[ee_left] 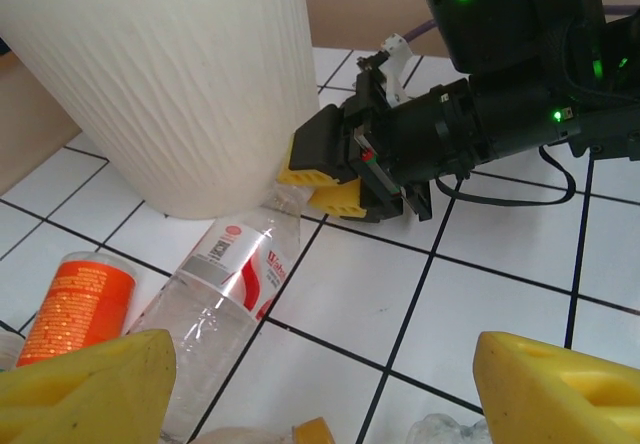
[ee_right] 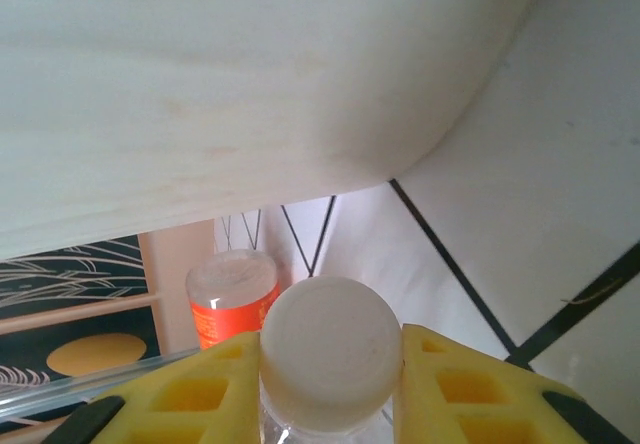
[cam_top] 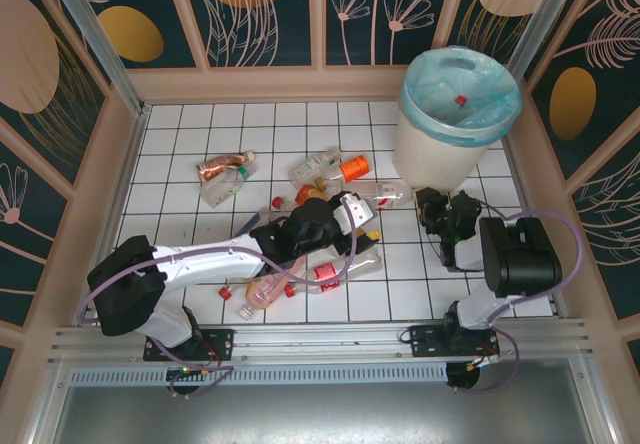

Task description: Put the plastic bottles in the bin

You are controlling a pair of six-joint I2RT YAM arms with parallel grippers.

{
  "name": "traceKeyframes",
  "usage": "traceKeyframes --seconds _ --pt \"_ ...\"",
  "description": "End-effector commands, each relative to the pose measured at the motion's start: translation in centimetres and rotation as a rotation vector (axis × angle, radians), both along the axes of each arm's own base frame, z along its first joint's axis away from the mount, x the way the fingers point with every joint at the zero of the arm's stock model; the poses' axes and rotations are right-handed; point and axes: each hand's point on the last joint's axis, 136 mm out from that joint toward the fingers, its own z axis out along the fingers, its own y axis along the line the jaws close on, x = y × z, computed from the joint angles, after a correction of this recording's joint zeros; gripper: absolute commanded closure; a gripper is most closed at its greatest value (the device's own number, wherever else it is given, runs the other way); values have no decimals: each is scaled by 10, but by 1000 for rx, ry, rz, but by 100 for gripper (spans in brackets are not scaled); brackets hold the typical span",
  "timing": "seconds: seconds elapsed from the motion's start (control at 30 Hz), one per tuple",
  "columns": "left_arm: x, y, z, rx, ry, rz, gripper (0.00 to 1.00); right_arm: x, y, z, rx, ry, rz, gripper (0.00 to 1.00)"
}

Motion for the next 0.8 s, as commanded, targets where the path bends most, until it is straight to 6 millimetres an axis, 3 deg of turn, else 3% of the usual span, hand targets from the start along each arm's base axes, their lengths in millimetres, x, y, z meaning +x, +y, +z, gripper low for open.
traceKeyframes --seconds 0.0,0.3,0.77 --pt "-2 4 21 -46 -17 16 22 -6 -10 6 -143 11 -32 69" --pt "-3 13 43 -79 -59 30 22 -10 -15 72 -408 -72 -78 71" --pt "-5 50 84 -141 -131 114 22 -27 18 156 -633 -234 -91 73"
